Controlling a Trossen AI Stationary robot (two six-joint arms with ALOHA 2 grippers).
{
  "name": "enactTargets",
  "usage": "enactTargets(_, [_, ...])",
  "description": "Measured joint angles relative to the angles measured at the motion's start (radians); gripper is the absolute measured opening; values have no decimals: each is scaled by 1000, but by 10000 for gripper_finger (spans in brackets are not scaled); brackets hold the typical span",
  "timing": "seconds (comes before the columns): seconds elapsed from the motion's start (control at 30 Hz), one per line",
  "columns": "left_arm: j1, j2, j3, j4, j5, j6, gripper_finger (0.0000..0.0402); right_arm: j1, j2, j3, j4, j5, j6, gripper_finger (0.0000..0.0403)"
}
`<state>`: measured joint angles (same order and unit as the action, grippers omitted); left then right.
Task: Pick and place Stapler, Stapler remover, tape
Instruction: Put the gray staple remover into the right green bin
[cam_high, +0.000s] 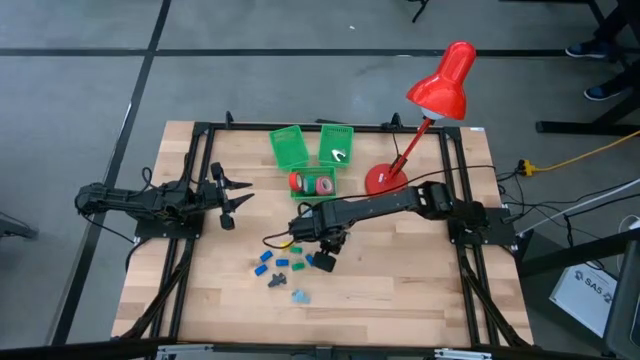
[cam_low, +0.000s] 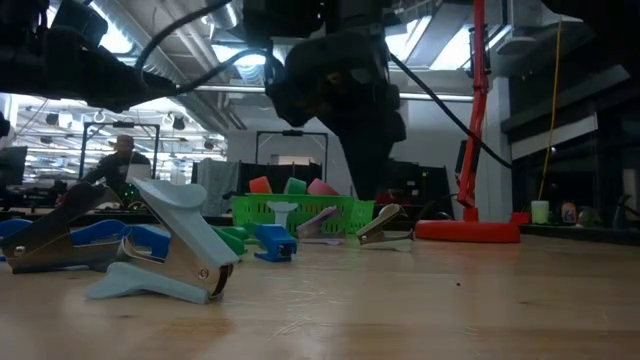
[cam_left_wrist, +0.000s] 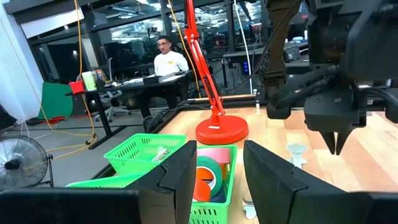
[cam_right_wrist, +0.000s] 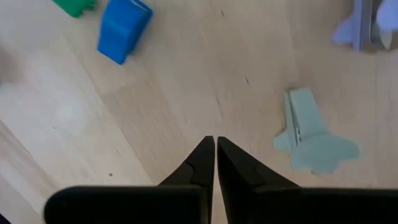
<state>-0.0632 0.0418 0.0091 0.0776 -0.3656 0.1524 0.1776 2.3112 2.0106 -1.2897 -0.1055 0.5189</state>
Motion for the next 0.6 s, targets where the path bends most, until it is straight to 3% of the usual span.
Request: enactTargets(0.6, [0,0,0,0,0,0,127,-3,0,0,165,0,-3,23])
